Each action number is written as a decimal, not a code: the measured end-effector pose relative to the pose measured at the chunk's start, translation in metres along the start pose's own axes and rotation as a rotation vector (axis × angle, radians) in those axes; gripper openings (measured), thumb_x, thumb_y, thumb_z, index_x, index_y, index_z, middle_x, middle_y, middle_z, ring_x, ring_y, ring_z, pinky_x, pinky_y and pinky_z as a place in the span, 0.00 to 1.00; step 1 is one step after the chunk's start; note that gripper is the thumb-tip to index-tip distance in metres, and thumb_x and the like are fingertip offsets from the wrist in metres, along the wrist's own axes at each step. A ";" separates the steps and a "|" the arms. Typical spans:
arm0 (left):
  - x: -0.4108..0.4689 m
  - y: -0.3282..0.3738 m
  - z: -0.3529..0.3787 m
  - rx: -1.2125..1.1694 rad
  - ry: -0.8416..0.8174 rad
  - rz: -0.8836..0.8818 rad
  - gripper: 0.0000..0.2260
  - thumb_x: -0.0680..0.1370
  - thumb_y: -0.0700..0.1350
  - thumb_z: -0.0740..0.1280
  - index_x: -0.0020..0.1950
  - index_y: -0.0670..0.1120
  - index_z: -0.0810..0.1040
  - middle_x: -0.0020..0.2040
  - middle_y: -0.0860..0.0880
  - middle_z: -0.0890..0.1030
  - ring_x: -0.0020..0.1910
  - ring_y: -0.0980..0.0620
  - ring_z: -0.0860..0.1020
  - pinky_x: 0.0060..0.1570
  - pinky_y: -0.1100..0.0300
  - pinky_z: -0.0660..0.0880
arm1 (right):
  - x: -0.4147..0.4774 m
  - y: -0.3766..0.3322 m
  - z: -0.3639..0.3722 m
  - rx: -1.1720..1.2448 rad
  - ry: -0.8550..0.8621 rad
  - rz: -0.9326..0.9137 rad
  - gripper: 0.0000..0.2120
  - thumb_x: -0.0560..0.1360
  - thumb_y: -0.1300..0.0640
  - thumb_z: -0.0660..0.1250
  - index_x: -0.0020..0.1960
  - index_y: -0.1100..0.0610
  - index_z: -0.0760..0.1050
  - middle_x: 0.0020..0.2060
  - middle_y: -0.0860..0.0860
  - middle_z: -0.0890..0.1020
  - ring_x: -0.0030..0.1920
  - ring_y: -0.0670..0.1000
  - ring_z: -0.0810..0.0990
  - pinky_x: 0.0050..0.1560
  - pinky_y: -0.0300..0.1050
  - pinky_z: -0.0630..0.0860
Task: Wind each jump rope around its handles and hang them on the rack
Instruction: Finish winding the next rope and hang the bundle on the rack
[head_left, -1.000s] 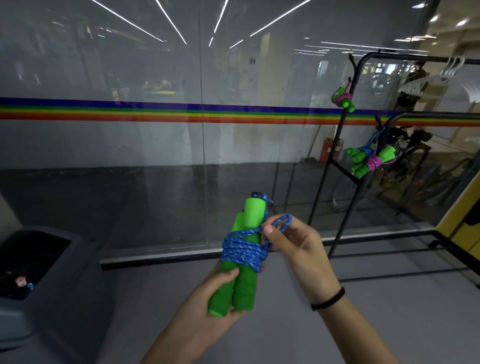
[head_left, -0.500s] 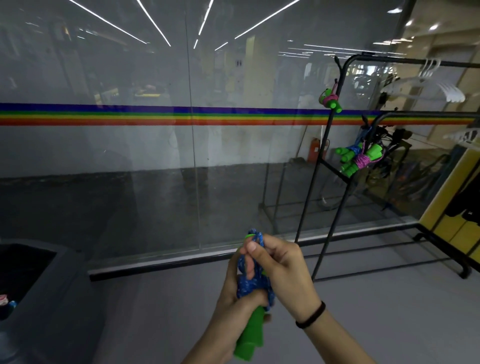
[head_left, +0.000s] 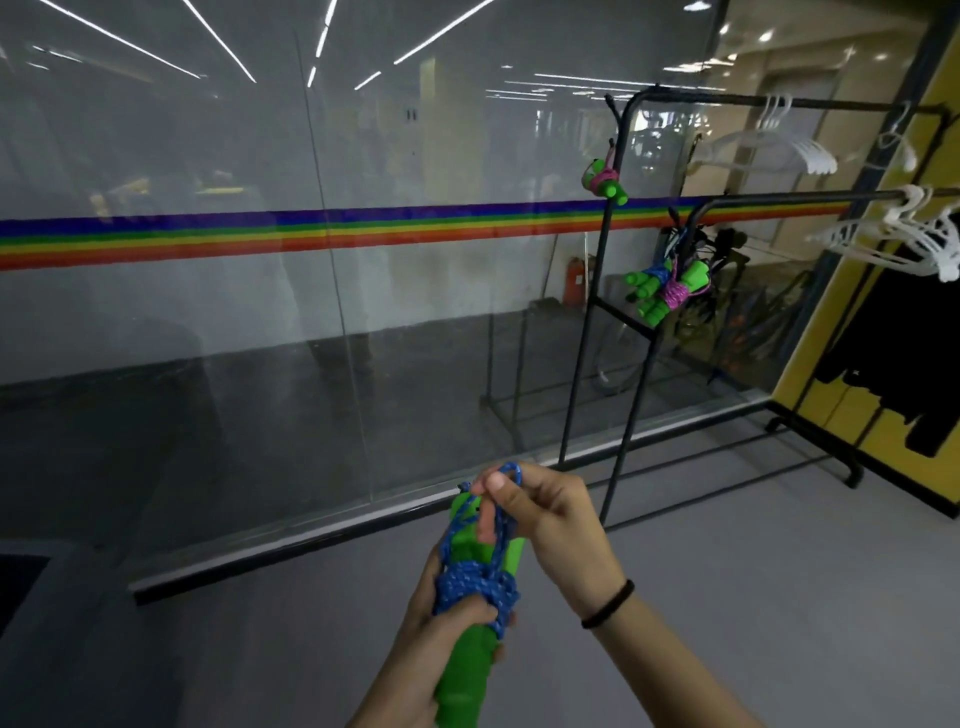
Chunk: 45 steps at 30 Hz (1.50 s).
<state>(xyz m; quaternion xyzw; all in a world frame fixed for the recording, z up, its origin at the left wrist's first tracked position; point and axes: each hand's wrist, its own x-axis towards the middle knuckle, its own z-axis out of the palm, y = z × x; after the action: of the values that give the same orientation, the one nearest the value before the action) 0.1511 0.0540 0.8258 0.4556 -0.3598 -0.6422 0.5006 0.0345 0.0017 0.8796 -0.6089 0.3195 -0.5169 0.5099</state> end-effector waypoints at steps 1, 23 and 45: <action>0.005 0.001 -0.003 -0.018 0.009 -0.004 0.28 0.68 0.31 0.66 0.59 0.60 0.73 0.47 0.40 0.84 0.39 0.41 0.82 0.31 0.55 0.76 | 0.003 0.001 0.001 -0.005 0.009 0.010 0.10 0.73 0.53 0.64 0.39 0.58 0.79 0.27 0.52 0.80 0.30 0.52 0.77 0.37 0.42 0.77; 0.194 0.089 -0.014 0.317 -0.026 0.414 0.07 0.73 0.36 0.68 0.49 0.46 0.80 0.43 0.53 0.84 0.43 0.61 0.82 0.46 0.70 0.76 | 0.174 0.067 -0.048 -0.431 0.154 -0.019 0.08 0.73 0.55 0.67 0.43 0.58 0.81 0.39 0.57 0.83 0.41 0.58 0.82 0.46 0.61 0.79; 0.605 0.220 0.080 0.330 -0.335 0.468 0.10 0.76 0.35 0.63 0.42 0.48 0.78 0.37 0.50 0.80 0.32 0.62 0.78 0.37 0.66 0.75 | 0.509 0.097 -0.229 -0.528 0.380 -0.086 0.06 0.75 0.60 0.66 0.49 0.56 0.80 0.40 0.54 0.84 0.39 0.48 0.82 0.43 0.45 0.79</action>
<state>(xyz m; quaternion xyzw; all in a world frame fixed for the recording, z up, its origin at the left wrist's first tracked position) 0.0943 -0.5856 0.9177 0.3234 -0.6315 -0.5086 0.4878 -0.0375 -0.5579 0.9294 -0.6257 0.5059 -0.5417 0.2431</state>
